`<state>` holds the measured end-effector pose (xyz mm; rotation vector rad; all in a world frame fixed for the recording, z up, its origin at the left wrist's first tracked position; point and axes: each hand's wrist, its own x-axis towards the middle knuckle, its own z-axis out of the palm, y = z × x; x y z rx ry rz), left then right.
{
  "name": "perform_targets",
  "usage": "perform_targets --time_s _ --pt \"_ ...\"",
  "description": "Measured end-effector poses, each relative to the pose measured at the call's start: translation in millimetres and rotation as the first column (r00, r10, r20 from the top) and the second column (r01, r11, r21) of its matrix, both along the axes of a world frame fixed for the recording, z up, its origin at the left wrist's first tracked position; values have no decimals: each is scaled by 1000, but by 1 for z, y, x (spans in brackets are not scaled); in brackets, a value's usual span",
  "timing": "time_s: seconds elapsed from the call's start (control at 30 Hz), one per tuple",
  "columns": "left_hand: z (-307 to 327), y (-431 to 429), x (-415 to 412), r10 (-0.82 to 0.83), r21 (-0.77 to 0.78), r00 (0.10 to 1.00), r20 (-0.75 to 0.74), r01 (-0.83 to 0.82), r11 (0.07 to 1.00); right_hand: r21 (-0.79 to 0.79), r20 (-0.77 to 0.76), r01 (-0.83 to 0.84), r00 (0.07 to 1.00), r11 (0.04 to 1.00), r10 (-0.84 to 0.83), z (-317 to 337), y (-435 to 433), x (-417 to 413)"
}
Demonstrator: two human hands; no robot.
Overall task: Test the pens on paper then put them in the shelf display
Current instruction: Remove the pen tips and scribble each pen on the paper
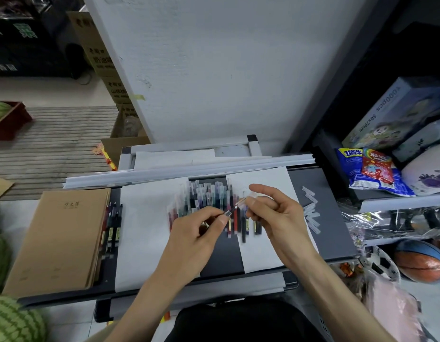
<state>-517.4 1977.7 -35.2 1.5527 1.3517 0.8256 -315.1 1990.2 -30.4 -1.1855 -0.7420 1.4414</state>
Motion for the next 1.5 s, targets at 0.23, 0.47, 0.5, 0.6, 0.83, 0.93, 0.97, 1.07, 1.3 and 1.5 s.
perform_targets --time_s 0.23,0.47,0.5,0.6,0.83,0.93,0.97,1.07,1.3,1.5 --pt "2 1 0 -25 31 999 -33 27 999 86 216 -63 975 994 43 9 -8 -5" --pt "-2 2 5 -29 56 994 -102 35 998 35 219 10 976 999 -17 2 -15 -21" --pt "-3 3 6 -24 47 994 -104 29 998 26 218 19 976 999 -24 1 -16 -22" --pt "-6 4 9 -6 10 998 -59 6 1000 16 236 14 972 1000 -17 -2 -14 -23" --pt "-17 5 9 86 -212 970 226 -37 977 44 218 -68 974 997 57 -4 -4 -23" --pt "-22 5 8 113 -287 949 295 -25 958 56 219 -154 966 987 138 -11 -6 -24" --pt "-24 5 8 112 -296 950 290 -22 955 62 236 -171 960 983 152 -15 -8 -26" --pt "-30 6 6 77 -333 966 247 10 943 61 310 -160 941 985 133 -28 -9 -30" --pt "-51 -3 -19 -8 -288 1000 -15 3 958 -28 485 -171 859 985 163 -63 10 -11" --pt "-80 10 -89 161 -127 899 -406 -230 965 -122 894 -167 409 978 181 -102 36 49"
